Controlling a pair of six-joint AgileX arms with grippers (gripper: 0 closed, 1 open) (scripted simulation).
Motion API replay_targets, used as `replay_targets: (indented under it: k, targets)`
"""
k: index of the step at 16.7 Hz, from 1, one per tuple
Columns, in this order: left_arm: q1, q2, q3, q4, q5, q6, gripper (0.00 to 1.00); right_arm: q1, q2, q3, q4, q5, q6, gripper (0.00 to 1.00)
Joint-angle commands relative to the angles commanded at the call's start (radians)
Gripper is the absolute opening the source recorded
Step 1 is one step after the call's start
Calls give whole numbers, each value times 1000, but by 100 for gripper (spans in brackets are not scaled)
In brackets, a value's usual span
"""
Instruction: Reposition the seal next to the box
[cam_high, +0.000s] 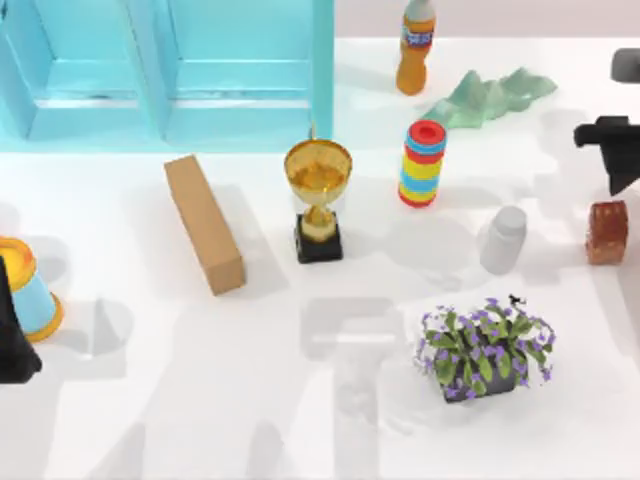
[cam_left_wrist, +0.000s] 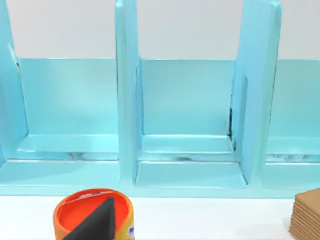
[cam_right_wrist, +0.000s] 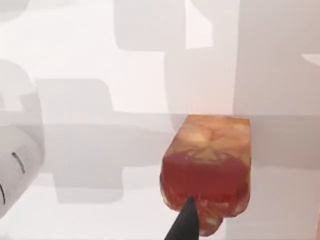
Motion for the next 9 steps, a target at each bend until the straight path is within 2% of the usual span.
replay_targets:
  k: [3, 9]
  targets:
    - [0, 0, 0, 0, 0, 0, 100, 0, 0, 0, 0, 0, 0, 98]
    - [0, 0, 0, 0, 0, 0, 100, 0, 0, 0, 0, 0, 0, 100]
